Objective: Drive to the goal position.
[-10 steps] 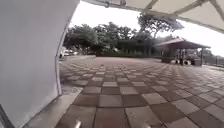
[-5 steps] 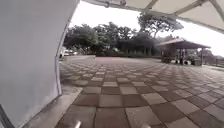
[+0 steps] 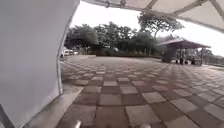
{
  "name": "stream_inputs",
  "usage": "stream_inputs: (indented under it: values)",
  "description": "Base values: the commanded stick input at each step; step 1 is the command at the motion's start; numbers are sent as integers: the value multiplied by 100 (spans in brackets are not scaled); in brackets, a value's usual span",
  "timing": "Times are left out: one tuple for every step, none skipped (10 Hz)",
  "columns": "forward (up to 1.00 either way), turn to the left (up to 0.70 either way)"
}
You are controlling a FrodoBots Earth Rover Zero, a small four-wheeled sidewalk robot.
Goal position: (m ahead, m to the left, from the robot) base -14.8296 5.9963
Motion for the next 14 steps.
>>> stream_inputs:
  values:
    - [0, 0]
    - [0, 0]
    - [0, 0]
    - [0, -3]
    - [0, -40]
    - [0, -70]
    - [0, -69]
    - [0, -67]
    - [0, -67]
    - [0, -68]
    - [0, -68]
    - [0, -68]
    - [0, -67]
    - [0, -67]
